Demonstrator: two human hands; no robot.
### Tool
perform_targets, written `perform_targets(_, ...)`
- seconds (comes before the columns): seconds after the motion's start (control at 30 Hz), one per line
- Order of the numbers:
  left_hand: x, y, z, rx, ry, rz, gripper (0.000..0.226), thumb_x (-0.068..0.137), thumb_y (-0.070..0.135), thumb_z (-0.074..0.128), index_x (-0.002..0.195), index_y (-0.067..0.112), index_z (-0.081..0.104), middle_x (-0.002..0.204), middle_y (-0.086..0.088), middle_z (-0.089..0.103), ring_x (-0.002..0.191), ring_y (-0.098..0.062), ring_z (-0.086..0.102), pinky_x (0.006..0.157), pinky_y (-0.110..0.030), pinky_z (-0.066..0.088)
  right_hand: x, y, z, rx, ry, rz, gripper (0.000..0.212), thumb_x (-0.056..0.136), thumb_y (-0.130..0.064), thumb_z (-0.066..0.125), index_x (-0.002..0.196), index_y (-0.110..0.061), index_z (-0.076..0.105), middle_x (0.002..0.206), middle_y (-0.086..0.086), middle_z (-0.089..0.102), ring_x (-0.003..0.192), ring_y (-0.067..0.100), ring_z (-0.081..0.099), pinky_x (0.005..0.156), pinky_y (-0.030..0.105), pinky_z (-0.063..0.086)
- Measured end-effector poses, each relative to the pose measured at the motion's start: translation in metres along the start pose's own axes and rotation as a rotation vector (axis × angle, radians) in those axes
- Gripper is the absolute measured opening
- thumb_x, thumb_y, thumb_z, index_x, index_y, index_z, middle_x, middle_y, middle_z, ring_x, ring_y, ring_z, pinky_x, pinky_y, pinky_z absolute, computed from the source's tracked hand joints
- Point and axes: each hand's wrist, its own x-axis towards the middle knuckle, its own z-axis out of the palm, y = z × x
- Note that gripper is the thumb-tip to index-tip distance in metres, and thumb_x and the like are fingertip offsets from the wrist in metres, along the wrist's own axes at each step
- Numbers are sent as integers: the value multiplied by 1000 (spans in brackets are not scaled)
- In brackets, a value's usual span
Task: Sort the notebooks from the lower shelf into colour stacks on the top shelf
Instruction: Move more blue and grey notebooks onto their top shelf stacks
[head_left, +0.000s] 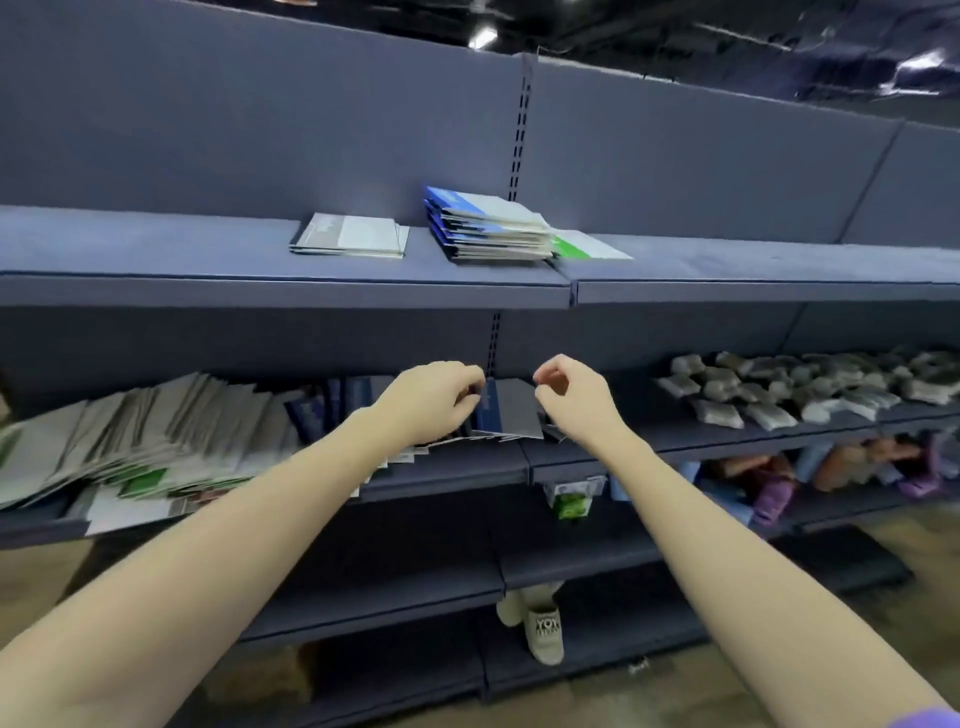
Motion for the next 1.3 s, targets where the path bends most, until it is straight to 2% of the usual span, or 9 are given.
perform_targets(0.27,-20,-31,78,77,-200,-126,23,99,31,47,119,23,57,110,1,61,100,-25,58,81,-40,49,-6,63,55,45,-89,124,13,91,-12,60,102,-16,66,100,-2,68,88,10,59,65,4,37)
perform_targets(0.43,-13,-54,103,89,-198,-249,30,99,32,47,126,22,56,116,-1,60,107,-27,58,83,-38,48,24,85,93,5,-214,96,14,88,-13,61,101,-17,65,103,1,66,94,18,61,81,25,45)
perform_targets(0.57,-2,-73,117,131,-248,-350,35,98,27,48,132,19,54,129,-6,59,114,-30,55,89,-39,47,47,94,126,-12,-282,9,18,88,-13,62,105,-14,67,103,4,64,96,22,61,80,26,44)
perform_targets(0.63,4,-84,126,145,-264,-418,44,98,28,49,141,19,48,142,-6,51,128,-29,47,101,-39,42,57,98,141,-44,-309,-48,23,88,-15,61,110,-13,66,107,9,63,100,27,60,81,32,48)
perform_targets(0.77,16,-101,139,140,-252,-542,61,97,34,54,153,24,32,157,-3,34,144,-28,29,112,-41,34,80,103,160,-196,-372,-120,35,92,-20,60,127,-16,60,124,11,59,112,31,55,86,34,47)
perform_targets(0.87,20,-111,151,172,-292,-608,68,97,42,54,155,25,24,160,-2,26,147,-30,21,116,-43,29,99,114,169,-330,-429,-166,50,92,-23,61,140,-18,49,140,9,51,124,32,49,98,36,44)
perform_targets(1.1,26,-117,170,398,-305,-606,64,97,42,52,153,20,30,155,-5,34,137,-33,36,105,-41,36,133,144,185,-455,-540,-164,85,92,-55,62,158,-20,21,164,6,22,149,29,24,119,41,23)
perform_targets(1.2,30,-113,173,416,-312,-632,57,97,32,51,150,15,36,150,-11,40,130,-35,44,99,-41,41,137,150,189,-518,-526,-235,84,92,-62,55,157,-19,23,164,7,23,148,31,26,116,41,25)
perform_targets(1.3,29,-105,178,435,-286,-634,50,87,20,58,136,9,51,129,-17,55,111,-39,57,84,-43,50,135,154,190,-532,-505,-263,79,95,-62,50,156,-19,26,163,7,25,147,30,28,115,40,26)
